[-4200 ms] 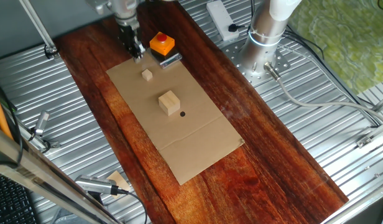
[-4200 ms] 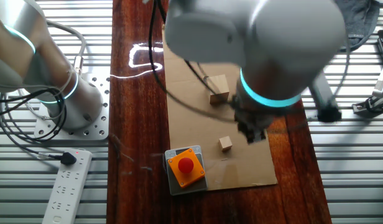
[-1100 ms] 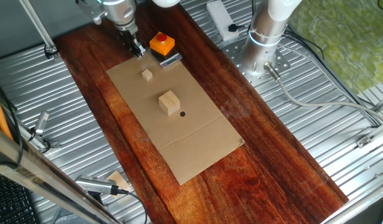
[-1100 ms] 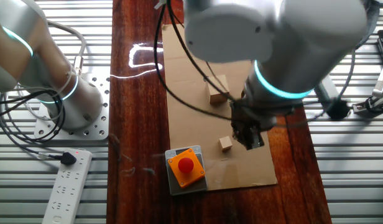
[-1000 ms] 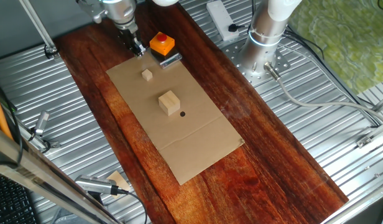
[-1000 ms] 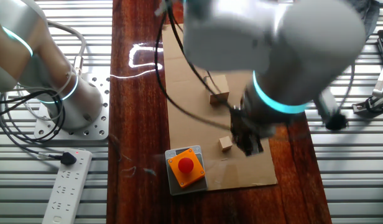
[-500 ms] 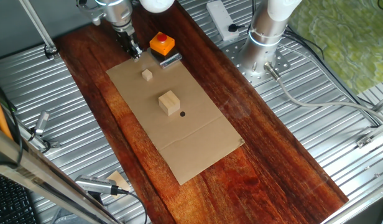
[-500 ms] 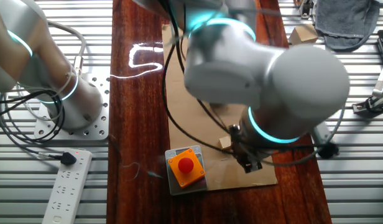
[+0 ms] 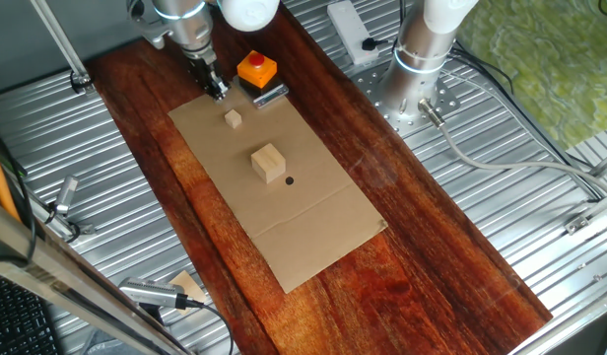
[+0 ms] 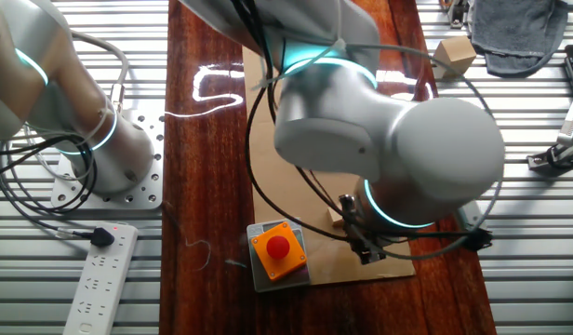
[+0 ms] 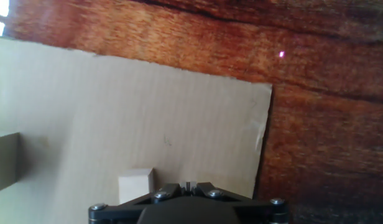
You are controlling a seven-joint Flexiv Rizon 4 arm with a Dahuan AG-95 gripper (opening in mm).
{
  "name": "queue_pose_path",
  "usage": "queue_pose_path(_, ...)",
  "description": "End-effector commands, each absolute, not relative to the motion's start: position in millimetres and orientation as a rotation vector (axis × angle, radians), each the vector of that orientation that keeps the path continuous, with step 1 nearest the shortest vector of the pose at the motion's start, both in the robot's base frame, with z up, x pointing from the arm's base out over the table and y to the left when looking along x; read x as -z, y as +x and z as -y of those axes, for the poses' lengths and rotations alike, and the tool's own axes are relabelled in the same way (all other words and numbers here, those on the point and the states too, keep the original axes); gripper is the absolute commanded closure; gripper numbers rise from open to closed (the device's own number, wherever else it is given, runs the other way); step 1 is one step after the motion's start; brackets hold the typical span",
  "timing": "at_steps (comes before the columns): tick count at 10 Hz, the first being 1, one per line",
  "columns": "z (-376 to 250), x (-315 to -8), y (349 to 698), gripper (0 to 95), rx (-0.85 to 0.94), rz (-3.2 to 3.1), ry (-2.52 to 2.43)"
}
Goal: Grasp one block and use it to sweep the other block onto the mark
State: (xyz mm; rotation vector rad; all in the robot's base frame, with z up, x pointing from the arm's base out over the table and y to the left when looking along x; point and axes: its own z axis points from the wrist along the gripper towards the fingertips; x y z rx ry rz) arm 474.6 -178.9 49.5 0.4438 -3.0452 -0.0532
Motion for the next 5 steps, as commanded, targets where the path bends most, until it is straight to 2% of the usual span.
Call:
queue_pose_path(1,177.7,-46.1,472.9,95.0,0.062,3.043,0.444)
queue_pose_path(5,173.2,-35.7,466.7,95.0,0.08,3.045,0.415)
